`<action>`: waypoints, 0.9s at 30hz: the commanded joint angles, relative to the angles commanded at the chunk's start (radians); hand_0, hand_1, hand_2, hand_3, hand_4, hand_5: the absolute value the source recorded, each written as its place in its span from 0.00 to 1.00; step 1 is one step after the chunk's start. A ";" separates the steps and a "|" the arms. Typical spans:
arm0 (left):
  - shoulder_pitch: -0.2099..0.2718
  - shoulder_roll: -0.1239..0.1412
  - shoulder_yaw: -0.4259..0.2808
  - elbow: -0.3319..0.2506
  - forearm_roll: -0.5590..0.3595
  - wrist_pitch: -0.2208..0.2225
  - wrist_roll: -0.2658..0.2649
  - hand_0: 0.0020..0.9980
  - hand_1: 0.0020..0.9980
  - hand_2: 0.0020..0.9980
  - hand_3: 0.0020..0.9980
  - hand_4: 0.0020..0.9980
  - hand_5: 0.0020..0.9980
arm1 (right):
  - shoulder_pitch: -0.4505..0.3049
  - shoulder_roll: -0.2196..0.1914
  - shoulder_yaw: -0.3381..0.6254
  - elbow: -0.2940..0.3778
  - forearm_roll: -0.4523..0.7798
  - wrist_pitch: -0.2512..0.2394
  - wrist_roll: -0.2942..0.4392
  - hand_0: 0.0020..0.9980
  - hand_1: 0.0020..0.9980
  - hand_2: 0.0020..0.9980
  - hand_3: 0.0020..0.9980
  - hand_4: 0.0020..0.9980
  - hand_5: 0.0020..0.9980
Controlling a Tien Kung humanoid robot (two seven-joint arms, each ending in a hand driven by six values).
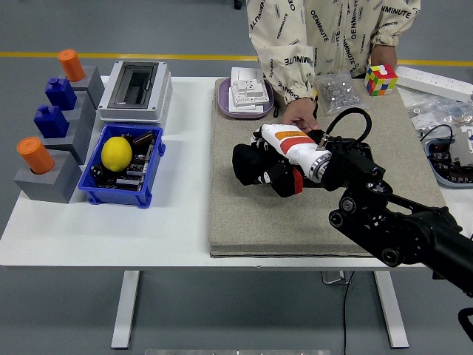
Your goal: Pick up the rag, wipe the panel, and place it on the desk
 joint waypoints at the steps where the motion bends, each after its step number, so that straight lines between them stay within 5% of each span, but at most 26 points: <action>1: 0.000 0.000 -0.001 0.000 0.000 0.000 0.000 0.64 0.69 0.73 0.57 0.59 0.47 | -0.001 -0.004 0.002 -0.003 0.001 0.000 0.000 0.26 0.34 0.42 0.42 0.99 0.02; 27: 0.005 -0.006 -0.006 0.000 -0.004 -0.001 -0.004 0.64 0.69 0.73 0.57 0.59 0.47 | -0.053 -0.196 0.093 0.012 0.001 0.011 -0.003 0.26 0.34 0.42 0.42 0.99 0.02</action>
